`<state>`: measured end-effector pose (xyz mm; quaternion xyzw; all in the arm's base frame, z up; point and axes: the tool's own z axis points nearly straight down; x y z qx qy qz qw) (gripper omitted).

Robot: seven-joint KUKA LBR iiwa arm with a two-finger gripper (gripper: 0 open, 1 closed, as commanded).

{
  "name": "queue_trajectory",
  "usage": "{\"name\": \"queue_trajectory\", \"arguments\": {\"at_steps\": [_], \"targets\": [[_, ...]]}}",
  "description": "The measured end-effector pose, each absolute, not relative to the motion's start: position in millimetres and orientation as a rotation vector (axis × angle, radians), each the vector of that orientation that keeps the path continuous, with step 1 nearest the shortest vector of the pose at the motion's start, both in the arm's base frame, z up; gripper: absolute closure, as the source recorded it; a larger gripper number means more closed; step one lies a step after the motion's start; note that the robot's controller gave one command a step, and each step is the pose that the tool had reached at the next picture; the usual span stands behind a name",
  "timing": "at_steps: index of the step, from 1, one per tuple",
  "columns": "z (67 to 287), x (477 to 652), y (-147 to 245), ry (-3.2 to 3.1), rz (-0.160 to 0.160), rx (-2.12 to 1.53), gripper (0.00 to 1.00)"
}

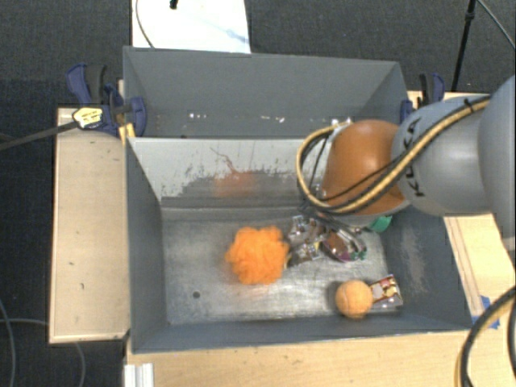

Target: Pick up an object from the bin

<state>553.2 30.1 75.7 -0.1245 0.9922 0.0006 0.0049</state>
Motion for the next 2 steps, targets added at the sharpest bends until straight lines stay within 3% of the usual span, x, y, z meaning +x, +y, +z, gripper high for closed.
{"name": "queue_trajectory", "arguments": {"at_steps": [1,2], "targets": [[76,553.2,30,3.108,0.002,-0.389,1.0],[87,536.9,11,3.097,0.007,-0.519,1.0]]}}
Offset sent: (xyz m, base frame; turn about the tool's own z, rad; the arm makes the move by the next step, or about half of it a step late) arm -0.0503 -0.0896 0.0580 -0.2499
